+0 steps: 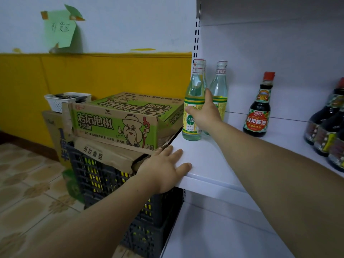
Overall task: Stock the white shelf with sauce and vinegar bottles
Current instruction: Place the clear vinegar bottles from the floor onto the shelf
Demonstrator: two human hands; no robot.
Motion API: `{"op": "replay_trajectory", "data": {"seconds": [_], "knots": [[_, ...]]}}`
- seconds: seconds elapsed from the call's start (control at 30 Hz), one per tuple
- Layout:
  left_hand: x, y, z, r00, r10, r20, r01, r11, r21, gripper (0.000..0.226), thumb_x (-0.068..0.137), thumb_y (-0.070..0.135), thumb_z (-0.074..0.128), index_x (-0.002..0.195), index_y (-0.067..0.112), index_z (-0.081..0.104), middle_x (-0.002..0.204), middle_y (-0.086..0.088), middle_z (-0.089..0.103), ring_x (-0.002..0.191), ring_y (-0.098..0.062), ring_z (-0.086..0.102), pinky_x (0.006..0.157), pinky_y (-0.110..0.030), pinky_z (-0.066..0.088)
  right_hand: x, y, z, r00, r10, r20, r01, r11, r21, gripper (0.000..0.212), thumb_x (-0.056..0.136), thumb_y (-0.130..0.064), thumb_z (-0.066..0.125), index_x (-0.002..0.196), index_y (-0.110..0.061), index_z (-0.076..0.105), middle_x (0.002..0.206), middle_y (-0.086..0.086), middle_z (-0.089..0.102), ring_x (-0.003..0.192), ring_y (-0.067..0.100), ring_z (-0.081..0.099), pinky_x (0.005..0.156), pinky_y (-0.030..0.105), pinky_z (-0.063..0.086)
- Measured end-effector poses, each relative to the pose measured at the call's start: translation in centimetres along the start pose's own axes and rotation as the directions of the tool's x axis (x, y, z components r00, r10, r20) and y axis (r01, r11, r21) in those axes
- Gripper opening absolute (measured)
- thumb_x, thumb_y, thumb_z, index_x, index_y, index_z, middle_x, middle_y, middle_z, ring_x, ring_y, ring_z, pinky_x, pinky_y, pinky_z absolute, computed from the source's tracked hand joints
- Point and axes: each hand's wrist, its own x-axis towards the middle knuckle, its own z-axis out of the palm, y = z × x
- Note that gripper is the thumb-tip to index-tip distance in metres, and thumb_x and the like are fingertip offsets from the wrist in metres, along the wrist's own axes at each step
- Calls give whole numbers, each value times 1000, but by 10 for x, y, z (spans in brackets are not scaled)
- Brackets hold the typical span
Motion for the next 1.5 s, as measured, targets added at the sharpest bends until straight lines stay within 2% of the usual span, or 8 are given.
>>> {"op": "replay_trajectory", "data": {"seconds": [0.37,0.57,0.77,0.9,1.13,1.27,1.4,1.5], "knots": [[2,-2,3,1000,-9,-13,9,1000,-14,67,93,63,25,151,32,13,161,-1,6,148,-20,2,120,-38,9,6,4,7,1000,-16,-24,15,999,-49,92,87,-42,66,151,-37,0,144,3,48,121,31,54,97,51,48],[1,0,-10,995,-19,93,28,994,-103,70,93,61,33,152,30,11,161,-4,0,148,-20,0,117,-35,7,-8,-6,-1,998,47,30,-43,991,-128,102,87,-48,65,152,-31,-12,149,9,42,124,34,52,98,47,48],[-32,0,-28,993,-71,89,89,973,-213,80,87,63,46,152,30,13,161,1,-1,148,-21,-1,119,-43,8,-70,-24,-23,994,-28,107,62,943,-326,93,86,-53,63,154,-18,10,155,9,32,138,30,36,106,42,39],[-90,-6,-49,994,-97,57,105,981,-165,79,89,60,47,153,28,11,161,0,2,148,-22,0,118,-41,11,-125,-56,-30,971,-53,235,143,910,-389,85,91,-55,56,155,-19,15,160,7,22,142,28,29,109,40,33],[-208,-48,-68,923,-360,138,375,921,-107,83,86,68,44,152,31,11,161,4,0,148,-24,3,118,-44,16,-226,-116,9,884,-80,461,242,922,-304,82,92,-56,53,156,-24,13,162,3,16,145,28,24,111,40,32],[-296,-75,-50,862,-491,128,507,845,-169,78,89,60,47,152,29,14,161,1,3,147,-24,10,116,-40,18,-285,-131,54,767,-37,641,276,920,-278,81,93,-58,51,155,-27,10,160,3,21,133,30,43,99,40,45],[-374,-105,-16,768,-614,181,640,731,-235,81,88,58,51,153,27,14,161,-1,3,147,-24,10,116,-39,17,-339,-134,106,674,-19,738,310,915,-259,78,94,-56,50,155,-25,13,161,1,18,142,28,31,104,40,39],[-413,-124,8,688,-692,219,724,638,-261,81,88,56,54,153,25,14,161,-2,4,147,-23,12,115,-37,18,-370,-129,146,611,-12,792,312,923,-226,78,93,-54,53,155,-25,16,160,1,22,142,28,31,108,42,39]]}}
